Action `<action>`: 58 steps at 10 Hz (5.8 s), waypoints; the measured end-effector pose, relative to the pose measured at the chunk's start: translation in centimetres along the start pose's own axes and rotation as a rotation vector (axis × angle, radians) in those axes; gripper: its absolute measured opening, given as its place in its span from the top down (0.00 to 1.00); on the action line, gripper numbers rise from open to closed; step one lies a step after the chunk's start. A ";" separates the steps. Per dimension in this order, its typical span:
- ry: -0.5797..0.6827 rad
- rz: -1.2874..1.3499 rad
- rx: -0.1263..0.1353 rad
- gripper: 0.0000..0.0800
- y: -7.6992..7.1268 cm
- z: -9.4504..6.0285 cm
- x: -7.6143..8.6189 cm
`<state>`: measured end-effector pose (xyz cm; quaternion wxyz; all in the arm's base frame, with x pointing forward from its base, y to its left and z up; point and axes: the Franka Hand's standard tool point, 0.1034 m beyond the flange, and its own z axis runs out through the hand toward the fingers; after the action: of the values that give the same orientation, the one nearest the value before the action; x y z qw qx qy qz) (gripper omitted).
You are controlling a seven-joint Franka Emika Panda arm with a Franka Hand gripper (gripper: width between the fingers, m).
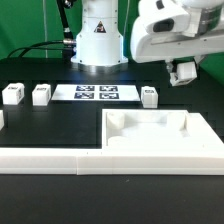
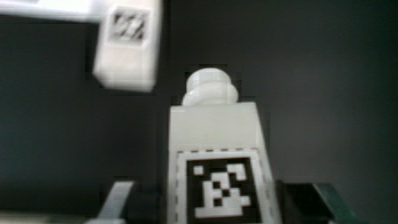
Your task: Assemble square table
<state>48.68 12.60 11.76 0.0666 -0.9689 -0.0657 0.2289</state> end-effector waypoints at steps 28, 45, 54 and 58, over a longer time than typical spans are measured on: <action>0.904 -0.233 -0.142 0.64 3.1 -3.2 12.6; 0.891 -0.227 -0.137 0.19 3.5 -1.6 13.0; 0.328 -0.133 -0.034 0.19 2.4 -2.4 12.9; 0.354 -0.161 -0.034 0.19 2.4 -3.1 14.5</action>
Offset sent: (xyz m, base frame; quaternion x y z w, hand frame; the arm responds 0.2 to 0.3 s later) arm 0.0000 0.0000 0.0000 0.0000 0.1296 0.0000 0.9916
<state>63.17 12.25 7.78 0.0788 -0.9867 -0.1341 0.0477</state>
